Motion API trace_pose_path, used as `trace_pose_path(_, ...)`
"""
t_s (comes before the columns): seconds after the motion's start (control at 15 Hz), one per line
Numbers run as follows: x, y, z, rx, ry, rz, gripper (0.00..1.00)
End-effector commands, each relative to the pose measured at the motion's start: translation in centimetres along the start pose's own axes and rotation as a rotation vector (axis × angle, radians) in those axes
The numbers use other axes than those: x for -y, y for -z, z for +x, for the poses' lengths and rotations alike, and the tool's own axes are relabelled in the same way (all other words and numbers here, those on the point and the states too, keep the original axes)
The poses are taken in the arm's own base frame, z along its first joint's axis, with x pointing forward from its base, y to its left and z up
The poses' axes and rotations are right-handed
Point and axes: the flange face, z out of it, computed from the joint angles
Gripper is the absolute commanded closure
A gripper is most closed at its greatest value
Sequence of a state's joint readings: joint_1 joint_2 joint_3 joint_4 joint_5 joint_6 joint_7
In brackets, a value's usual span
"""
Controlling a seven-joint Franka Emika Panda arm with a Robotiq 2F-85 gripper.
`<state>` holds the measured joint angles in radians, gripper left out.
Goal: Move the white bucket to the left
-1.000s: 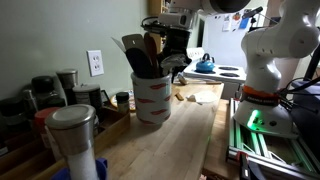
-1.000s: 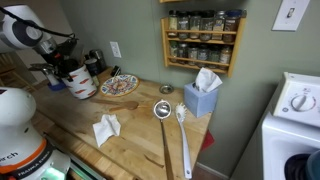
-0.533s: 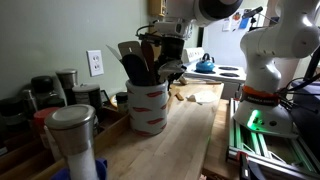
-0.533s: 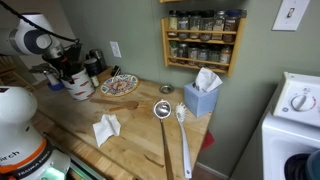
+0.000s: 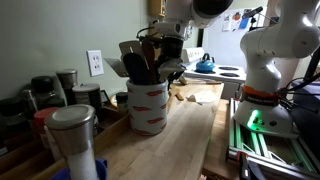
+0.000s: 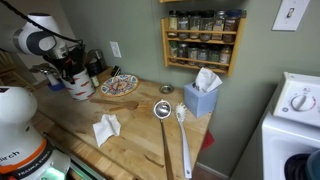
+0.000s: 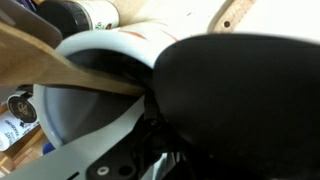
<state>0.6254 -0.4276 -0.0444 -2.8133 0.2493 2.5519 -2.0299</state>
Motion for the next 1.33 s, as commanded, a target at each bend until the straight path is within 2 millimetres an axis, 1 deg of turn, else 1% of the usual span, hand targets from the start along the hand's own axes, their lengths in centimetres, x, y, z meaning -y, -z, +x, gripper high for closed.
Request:
trace_pose_path(0.0,-1.0,2.5,-0.2,-0.005,0.035,-0.121,0.54)
trace_pose_path(0.07,-1.2,2.9,-0.2,-0.006,0.049,-0.131,0.47)
trace_pose_path(0.27,-1.8,4.2,0.2,0.005,0.083,-0.157,0.23)
trace_pose_path(0.47,-2.2,5.3,0.6,0.01,0.101,-0.168,0.01)
trace_pose_path(0.73,-2.7,7.4,1.3,0.009,0.077,-0.182,0.0)
trace_pose_path(0.87,-2.6,8.4,2.0,0.016,0.03,-0.177,0.0)
trace_pose_path(0.93,-1.6,8.7,2.5,0.026,-0.012,-0.175,0.0)
trace_pose_path(1.0,-1.2,9.2,2.8,0.041,-0.061,-0.162,0.01)
trace_pose_path(1.07,-1.2,10.1,2.9,0.067,-0.145,-0.14,0.0)
trace_pose_path(1.27,1.0,12.3,3.5,0.113,-0.313,-0.103,0.0)
